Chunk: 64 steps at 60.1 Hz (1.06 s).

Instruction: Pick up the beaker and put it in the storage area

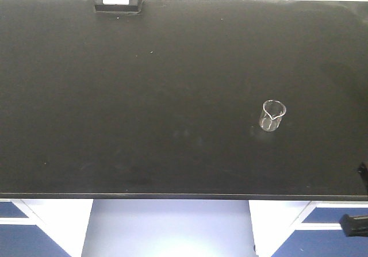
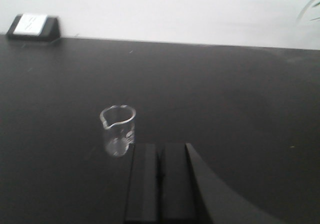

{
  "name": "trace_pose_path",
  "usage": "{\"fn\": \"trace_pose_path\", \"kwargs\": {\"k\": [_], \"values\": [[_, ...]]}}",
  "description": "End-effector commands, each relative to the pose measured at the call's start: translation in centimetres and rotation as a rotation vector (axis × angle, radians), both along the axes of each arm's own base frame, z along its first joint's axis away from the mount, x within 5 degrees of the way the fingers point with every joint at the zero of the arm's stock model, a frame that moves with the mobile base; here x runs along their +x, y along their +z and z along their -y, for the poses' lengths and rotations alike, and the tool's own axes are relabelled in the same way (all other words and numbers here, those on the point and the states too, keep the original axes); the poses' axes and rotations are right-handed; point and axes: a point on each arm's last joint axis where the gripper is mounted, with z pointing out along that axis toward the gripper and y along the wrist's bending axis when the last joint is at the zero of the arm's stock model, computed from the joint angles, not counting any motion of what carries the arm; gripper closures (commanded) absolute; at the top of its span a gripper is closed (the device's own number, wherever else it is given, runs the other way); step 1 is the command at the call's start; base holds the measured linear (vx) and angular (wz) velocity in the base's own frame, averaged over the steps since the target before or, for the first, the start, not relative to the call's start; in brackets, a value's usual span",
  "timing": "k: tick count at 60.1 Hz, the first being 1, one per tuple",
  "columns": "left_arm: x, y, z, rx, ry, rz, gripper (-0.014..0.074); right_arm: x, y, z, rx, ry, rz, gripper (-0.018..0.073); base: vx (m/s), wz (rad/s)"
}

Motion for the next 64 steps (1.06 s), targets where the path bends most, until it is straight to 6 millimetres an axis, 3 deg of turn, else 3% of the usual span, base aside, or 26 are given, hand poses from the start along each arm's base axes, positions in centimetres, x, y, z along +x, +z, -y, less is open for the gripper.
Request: {"fn": "trace_pose_path", "kwargs": {"k": [1,64], "values": [[-0.02,0.11,0.16,-0.012,-0.02,0.079,0.0605,-0.07,2.26,-0.41,0.09,0.023,0.074,0.0569,0.0,0.0],[-0.02,0.11,0.16,-0.012,-0.02,0.079,0.0605,-0.07,2.26,-0.41,0.09,0.023,0.074,0.0569,0.0,0.0]]}}
